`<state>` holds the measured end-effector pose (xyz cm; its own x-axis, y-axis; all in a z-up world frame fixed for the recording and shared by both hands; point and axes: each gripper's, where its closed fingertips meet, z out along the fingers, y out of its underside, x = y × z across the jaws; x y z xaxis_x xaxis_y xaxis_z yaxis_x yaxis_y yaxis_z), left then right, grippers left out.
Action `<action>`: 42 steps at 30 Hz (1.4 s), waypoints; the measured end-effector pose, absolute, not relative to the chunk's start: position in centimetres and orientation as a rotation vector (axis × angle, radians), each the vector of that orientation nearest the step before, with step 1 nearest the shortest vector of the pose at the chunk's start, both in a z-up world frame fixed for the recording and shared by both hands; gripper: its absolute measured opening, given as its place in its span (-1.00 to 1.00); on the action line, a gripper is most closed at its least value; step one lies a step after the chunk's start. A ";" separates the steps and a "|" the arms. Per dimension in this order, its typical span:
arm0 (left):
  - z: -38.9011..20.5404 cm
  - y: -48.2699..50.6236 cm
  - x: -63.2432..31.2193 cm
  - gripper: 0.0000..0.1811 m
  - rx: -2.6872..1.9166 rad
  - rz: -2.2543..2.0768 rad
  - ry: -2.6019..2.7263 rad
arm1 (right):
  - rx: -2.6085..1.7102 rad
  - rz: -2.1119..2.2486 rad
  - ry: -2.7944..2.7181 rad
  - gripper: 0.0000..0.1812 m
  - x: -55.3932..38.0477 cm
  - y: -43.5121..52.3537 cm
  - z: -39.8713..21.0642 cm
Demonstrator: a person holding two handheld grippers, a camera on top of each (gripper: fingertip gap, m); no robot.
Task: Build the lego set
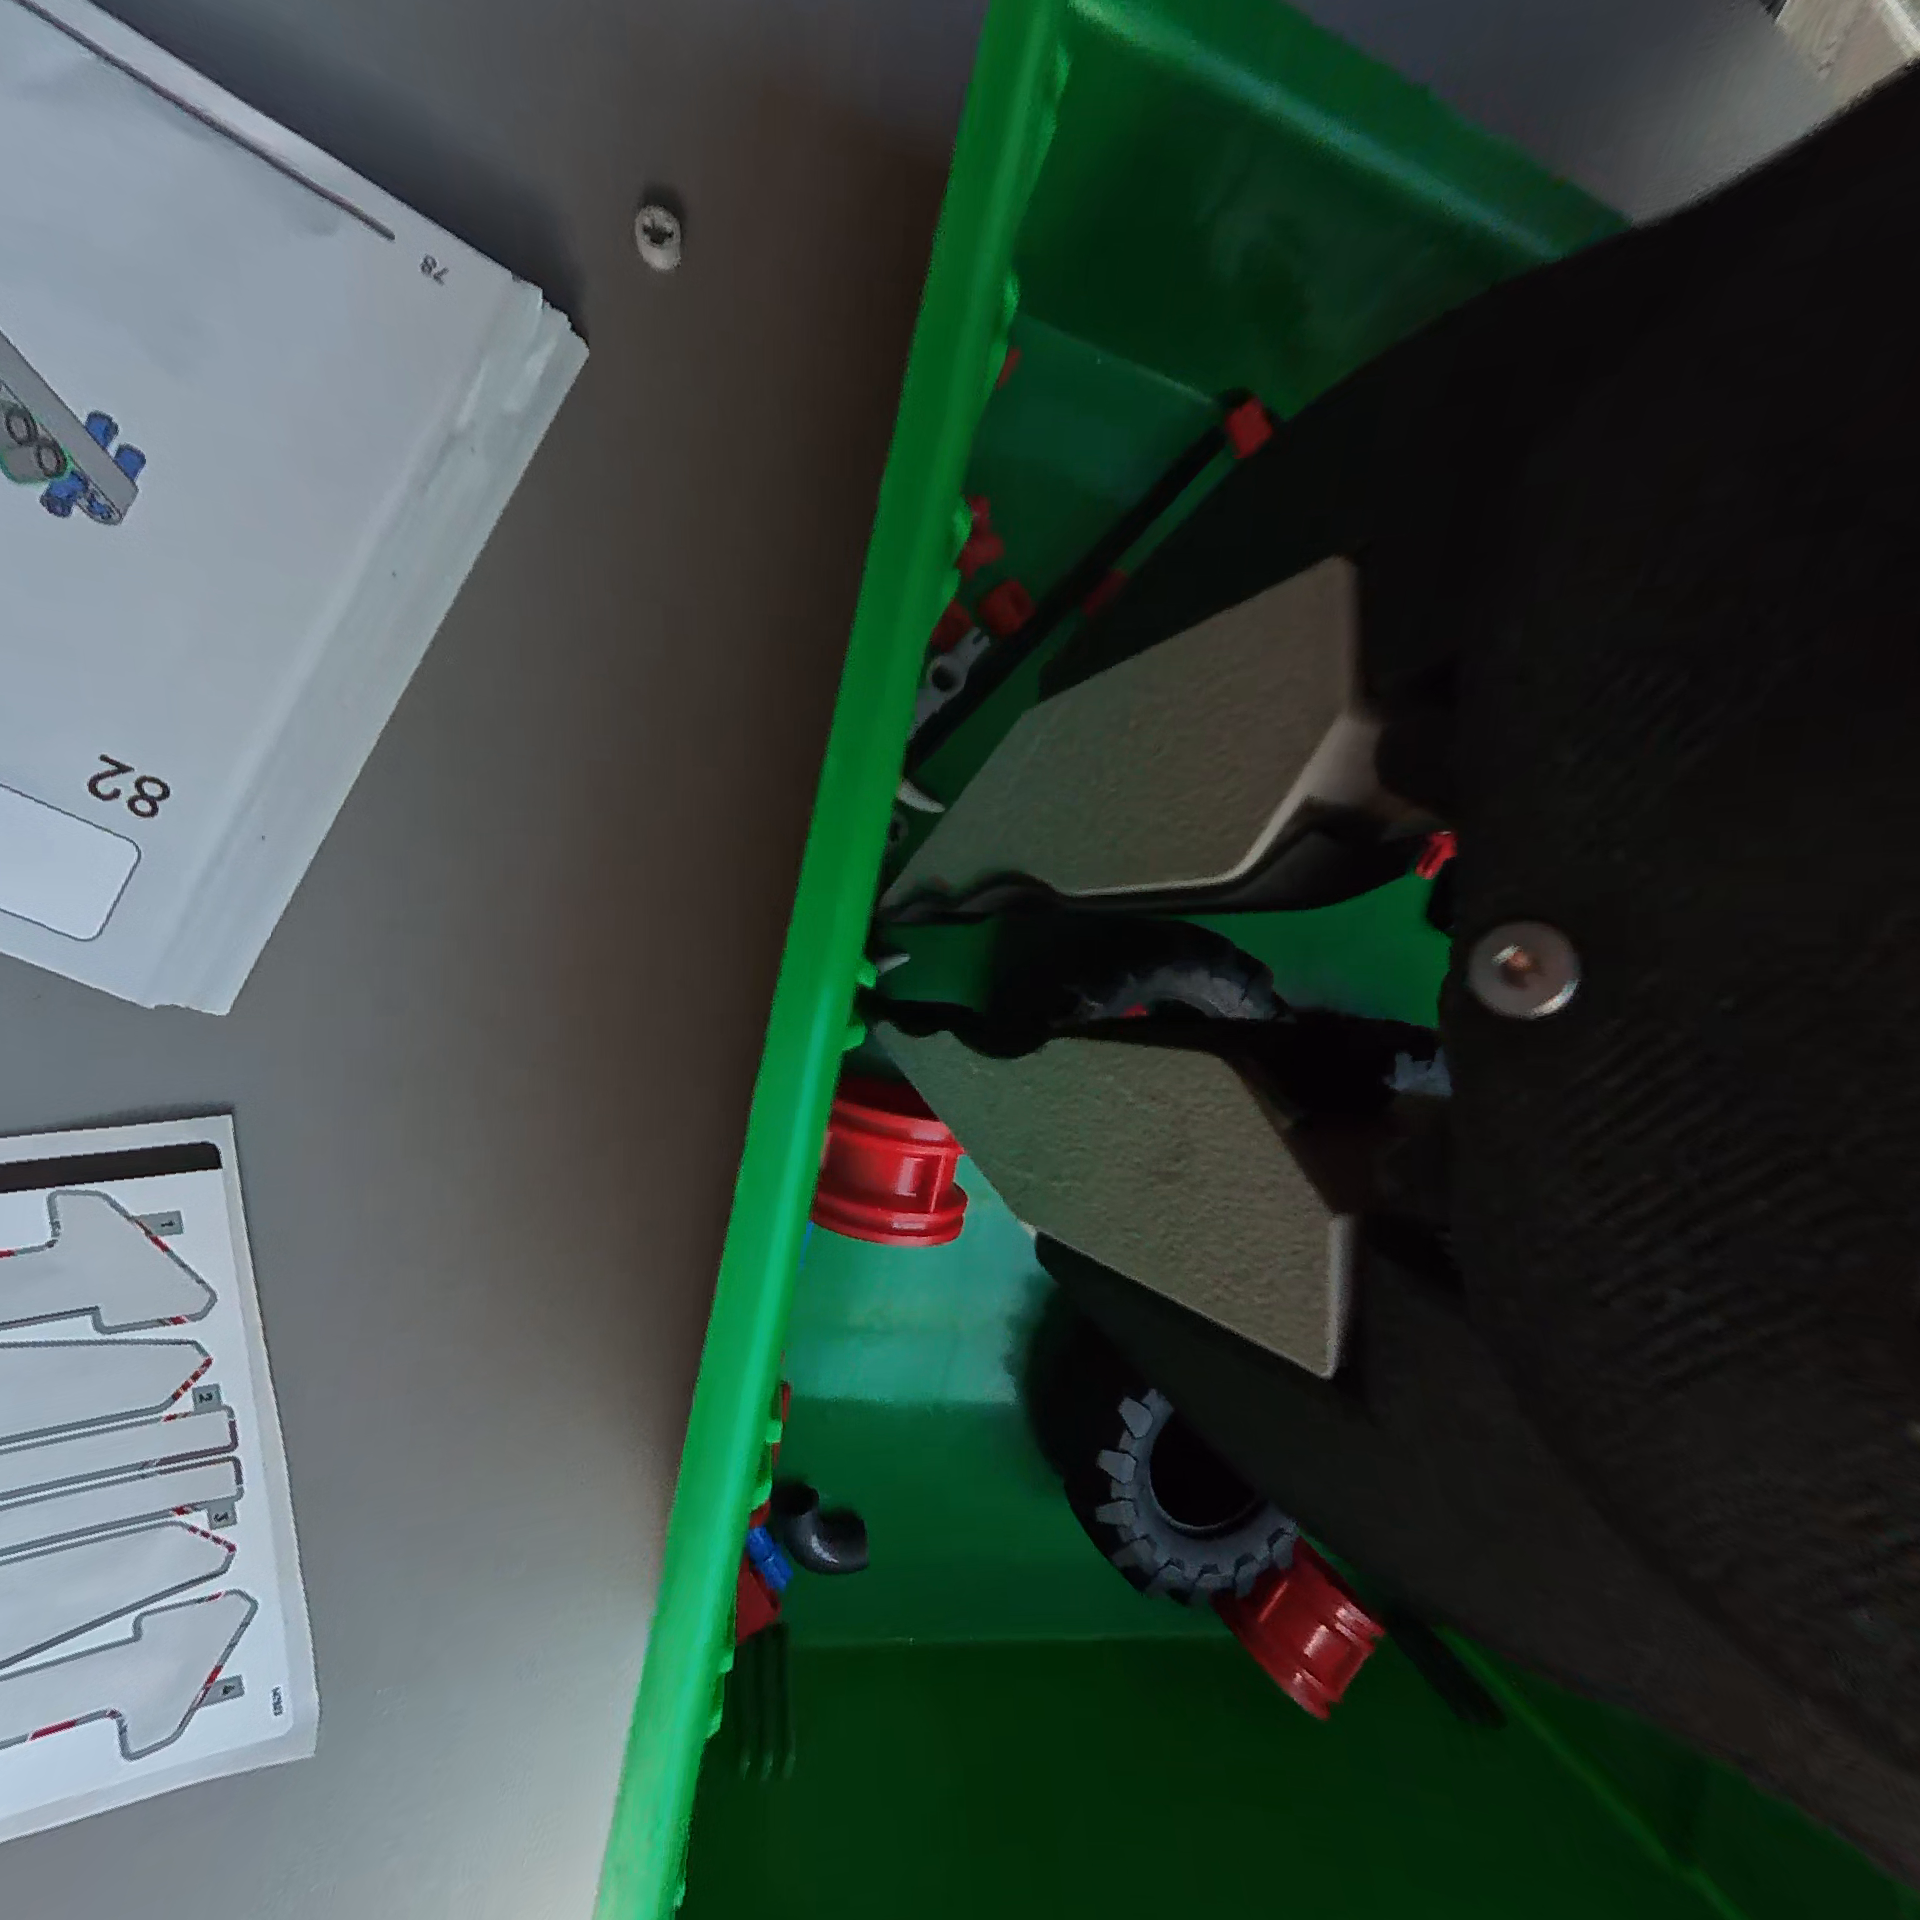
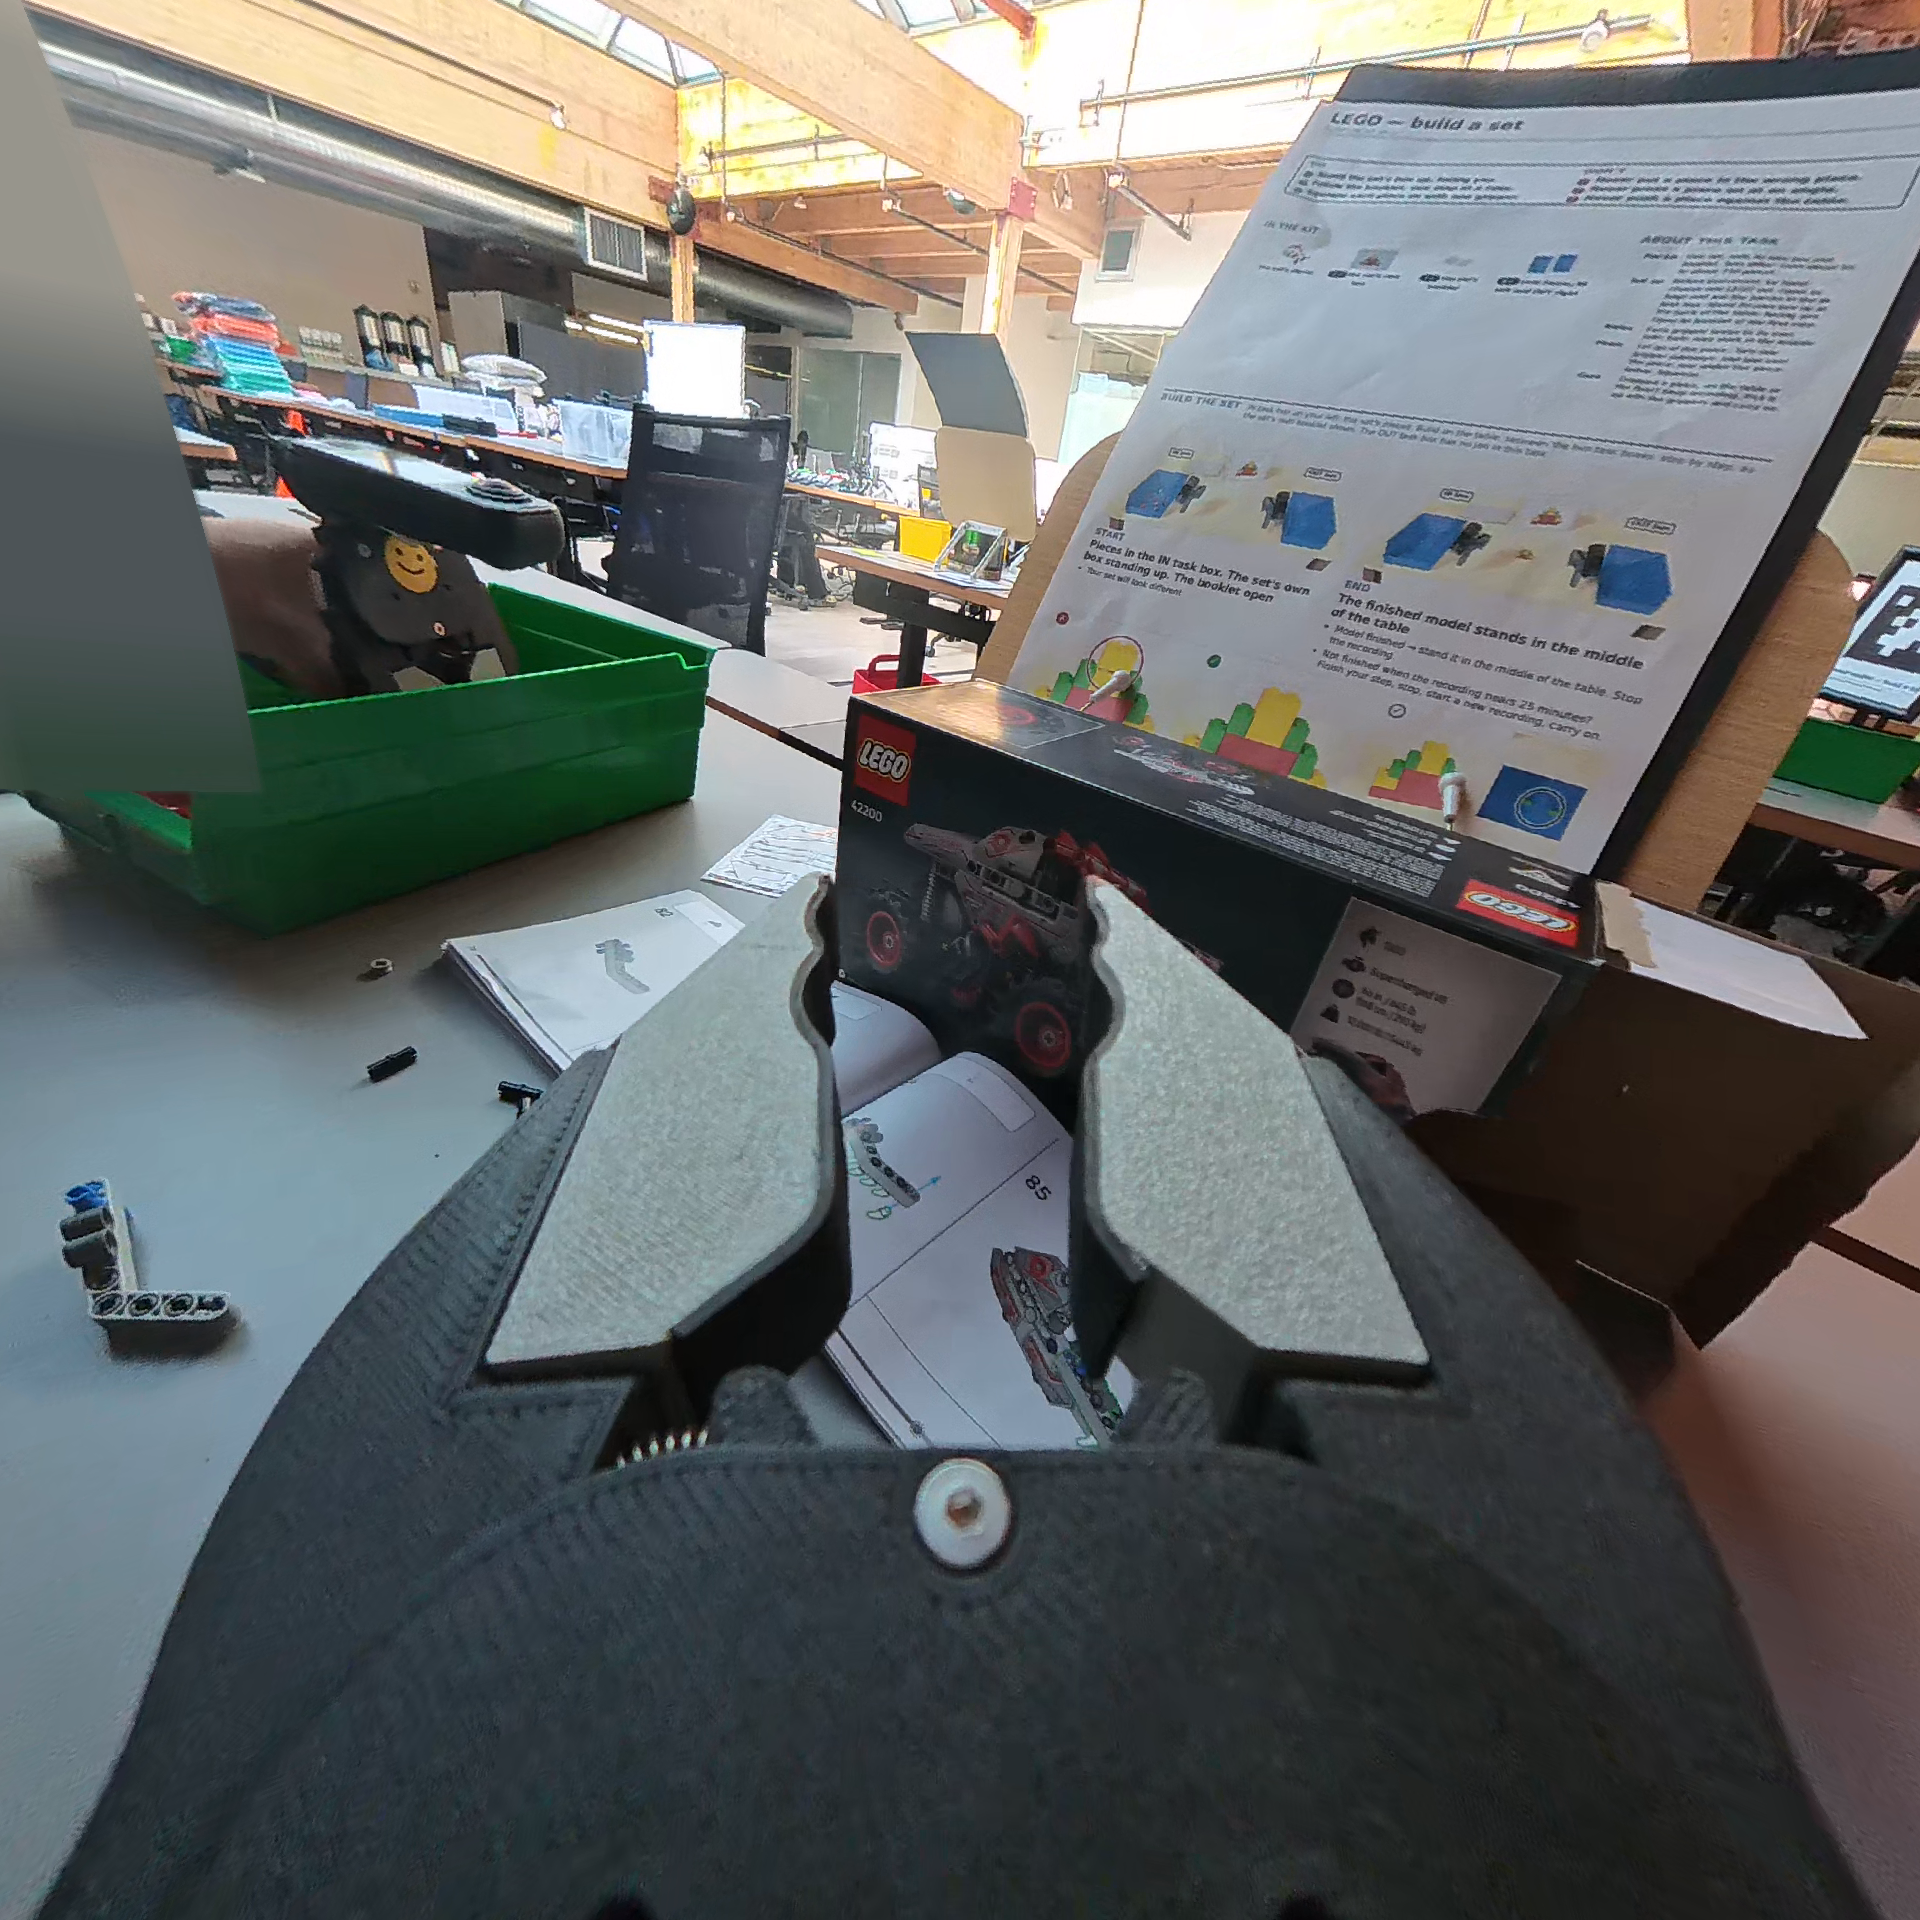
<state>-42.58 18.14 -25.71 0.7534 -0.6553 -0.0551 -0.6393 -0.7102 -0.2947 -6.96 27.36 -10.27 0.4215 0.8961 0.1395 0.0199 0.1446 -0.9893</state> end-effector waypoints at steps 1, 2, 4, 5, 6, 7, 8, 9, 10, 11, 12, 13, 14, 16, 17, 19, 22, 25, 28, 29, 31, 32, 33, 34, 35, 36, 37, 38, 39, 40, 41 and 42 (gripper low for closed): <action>-25.7 18.1 -42.6 -0.89 -2.654 -0.086 1.004 | -1.269 0.790 -0.944 -0.54 -7.0 27.3 -10.3; -25.7 18.1 -42.5 -0.90 -2.647 -0.094 1.008 | -1.269 0.791 -0.946 -0.54 -7.0 27.3 -10.3; -25.7 18.0 -42.4 -0.92 -2.633 -0.115 1.016 | -1.269 0.790 -0.947 -0.54 -7.0 27.3 -10.3; -25.7 18.0 -42.4 -0.93 -2.626 -0.117 1.021 | -1.268 0.791 -0.947 -0.54 -7.0 27.2 -10.3; -25.7 18.0 -42.4 -0.93 -2.617 -0.119 1.033 | -1.267 0.792 -0.946 -0.54 -7.0 27.2 -10.2; -25.7 18.0 -42.4 -0.93 -2.608 -0.124 1.044 | -1.265 0.793 -0.945 -0.54 -7.0 27.2 -10.2; -25.7 18.0 -42.4 -0.95 -2.601 -0.132 1.054 | -1.264 0.794 -0.943 -0.54 -7.0 27.2 -10.1; -25.7 18.0 -42.4 -0.97 -2.592 -0.138 1.066 | -1.263 0.796 -0.942 -0.54 -6.9 27.2 -10.1; -25.7 18.0 -42.5 -0.99 -2.591 -0.139 1.071 | -1.262 0.797 -0.940 -0.55 -6.9 27.2 -10.1; -25.7 17.9 -42.9 -1.00 -2.595 -0.119 1.082 | -1.260 0.798 -0.939 -0.55 -6.9 27.2 -10.0; -25.7 17.7 -43.0 -1.00 -2.595 -0.124 1.100 | -1.259 0.798 -0.939 -0.55 -6.8 27.1 -10.0; -25.7 17.4 -43.0 -1.00 -2.600 -0.142 1.108 | -1.257 0.798 -0.938 -0.56 -6.8 27.1 -9.9; -25.7 17.2 -43.1 -1.00 -2.605 -0.164 1.104 | -1.256 0.799 -0.938 -0.55 -6.8 27.1 -9.9; -25.7 17.0 -43.3 -1.00 -2.610 -0.163 1.092 | -1.252 0.800 -0.938 -0.55 -6.8 27.0 -9.8; -25.7 17.0 -43.5 -1.00 -2.613 -0.140 1.095 | -1.250 0.801 -0.939 -0.55 -6.8 27.0 -9.8; -25.7 16.6 -43.6 -1.00 -2.616 -0.125 1.134 | -1.250 0.801 -0.942 -0.55 -6.8 27.0 -9.8; -25.0 17.1 -43.6 -1.00 -2.559 -0.066 1.151 | -1.253 0.804 -0.946 -0.56 -6.9 27.0 -9.9; -24.2 18.7 -43.7 -1.00 -2.501 -0.016 1.078 | -1.257 0.804 -0.950 -0.57 -7.0 27.0 -10.0; -23.9 19.5 -43.8 -1.00 -2.401 0.073 1.156 | -1.258 0.799 -0.951 -0.58 -7.0 27.0 -10.1; -24.0 19.8 -44.0 -1.00 -2.380 0.128 1.175 | -1.258 0.800 -0.949 -0.58 -7.0 27.0 -10.1; -24.6 20.2 -44.2 -1.00 -2.378 0.186 1.195 | -1.259 0.804 -0.947 -0.58 -7.0 27.1 -10.1; -25.0 20.3 -44.3 -1.00 -2.382 0.210 1.214 | -1.261 0.806 -0.948 -0.58 -7.0 27.1 -10.1; -25.3 20.6 -44.8 -1.00 -2.387 0.270 1.228 | -1.264 0.807 -0.948 -0.58 -7.0 27.1 -10.2; -25.4 21.3 -45.7 -1.00 -2.383 0.364 1.218 | -1.266 0.808 -0.950 -0.58 -7.1 27.1 -10.2; -25.4 21.6 -46.3 -1.00 -2.390 0.401 1.222 | -1.269 0.808 -0.951 -0.59 -7.1 27.2 -10.3; -25.6 21.4 -46.2 -1.00 -2.403 0.348 1.240 | -1.272 0.807 -0.953 -0.59 -7.1 27.2 -10.4; -25.3 21.3 -45.8 -1.00 -2.401 0.284 1.238 | -1.275 0.808 -0.955 -0.59 -7.2 27.2 -10.5; -25.0 21.3 -45.5 -1.00 -2.388 0.229 1.234 | -1.276 0.808 -0.955 -0.59 -7.2 27.2 -10.5; -24.7 21.1 -45.0 -1.00 -2.375 0.167 1.251 | -1.276 0.808 -0.955 -0.59 -7.1 27.2 -10.5; -24.6 20.6 -44.5 -1.00 -2.374 0.100 1.287 | -1.277 0.809 -0.954 -0.60 -7.1 27.2 -10.5; -24.8 20.1 -44.3 -0.91 -2.387 0.053 1.328 | -1.278 0.812 -0.954 -0.60 -7.1 27.3 -10.5; -25.0 19.9 -44.4 -0.90 -2.398 0.045 1.359 | -1.279 0.814 -0.955 -0.60 -7.2 27.3 -10.6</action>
